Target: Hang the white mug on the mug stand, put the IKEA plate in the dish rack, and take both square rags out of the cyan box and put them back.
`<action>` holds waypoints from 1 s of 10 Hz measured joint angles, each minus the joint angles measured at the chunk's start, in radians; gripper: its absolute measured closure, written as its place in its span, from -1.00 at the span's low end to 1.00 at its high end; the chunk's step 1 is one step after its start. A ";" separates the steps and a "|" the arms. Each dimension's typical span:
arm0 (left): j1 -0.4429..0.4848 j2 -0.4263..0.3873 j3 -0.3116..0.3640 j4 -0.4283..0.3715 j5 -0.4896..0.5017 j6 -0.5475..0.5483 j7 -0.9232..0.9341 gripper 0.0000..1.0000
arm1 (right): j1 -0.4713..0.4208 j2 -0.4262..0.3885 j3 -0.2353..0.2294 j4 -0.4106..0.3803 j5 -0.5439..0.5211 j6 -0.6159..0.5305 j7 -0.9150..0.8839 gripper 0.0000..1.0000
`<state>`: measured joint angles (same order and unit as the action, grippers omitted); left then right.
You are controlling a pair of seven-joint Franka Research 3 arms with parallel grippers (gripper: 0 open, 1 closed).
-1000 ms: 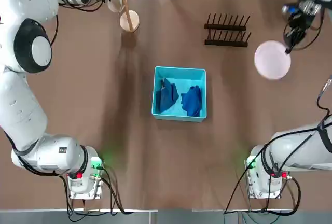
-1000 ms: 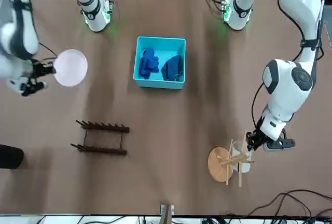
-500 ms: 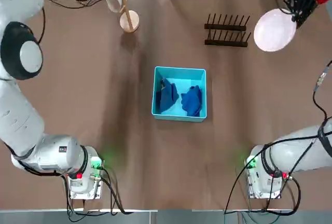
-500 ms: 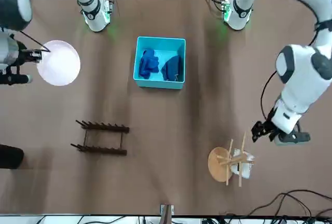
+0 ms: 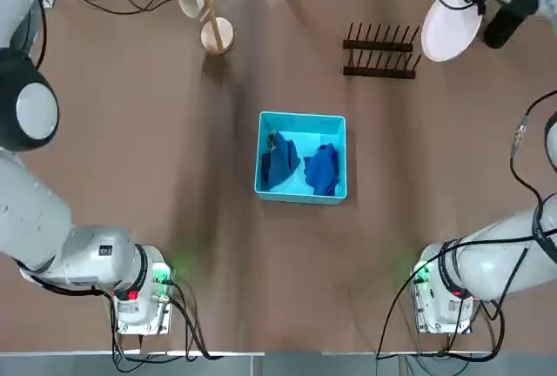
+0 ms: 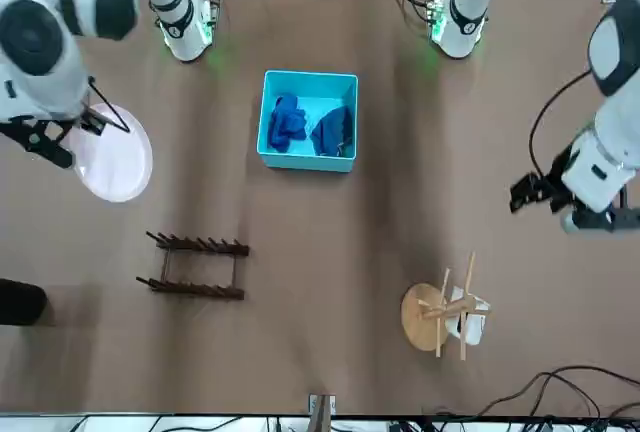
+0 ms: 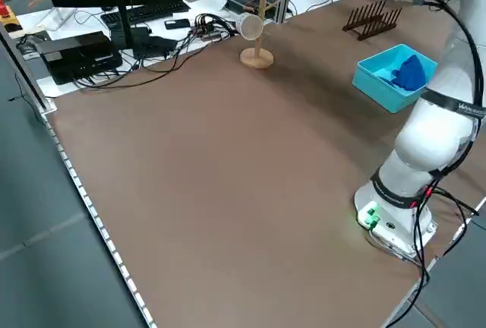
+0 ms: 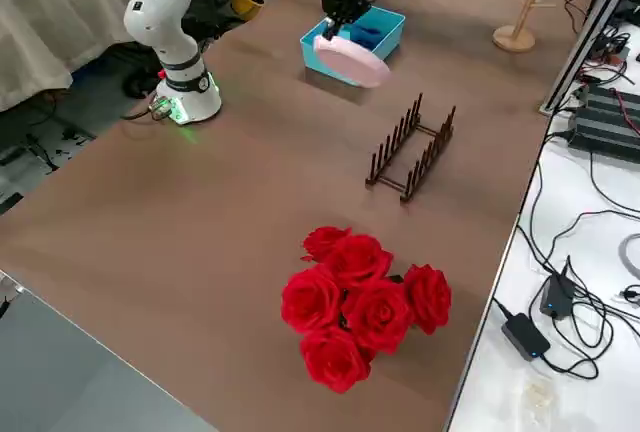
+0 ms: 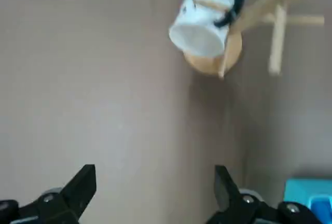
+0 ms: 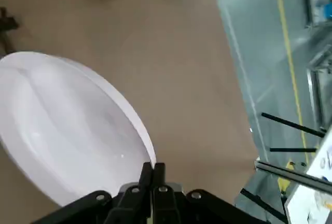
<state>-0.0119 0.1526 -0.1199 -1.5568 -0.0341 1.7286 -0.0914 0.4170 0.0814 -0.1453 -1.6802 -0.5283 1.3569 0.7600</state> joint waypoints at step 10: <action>-0.106 0.071 -0.493 -0.192 0.036 0.020 -0.266 -1.00 | 0.062 0.389 -0.003 0.210 -0.184 -0.052 0.280 0.94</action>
<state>-0.1182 0.2231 -0.6133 -1.7484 0.0015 1.7482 -0.3572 0.4785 0.4705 -0.1483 -1.4702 -0.7124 1.3046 1.0402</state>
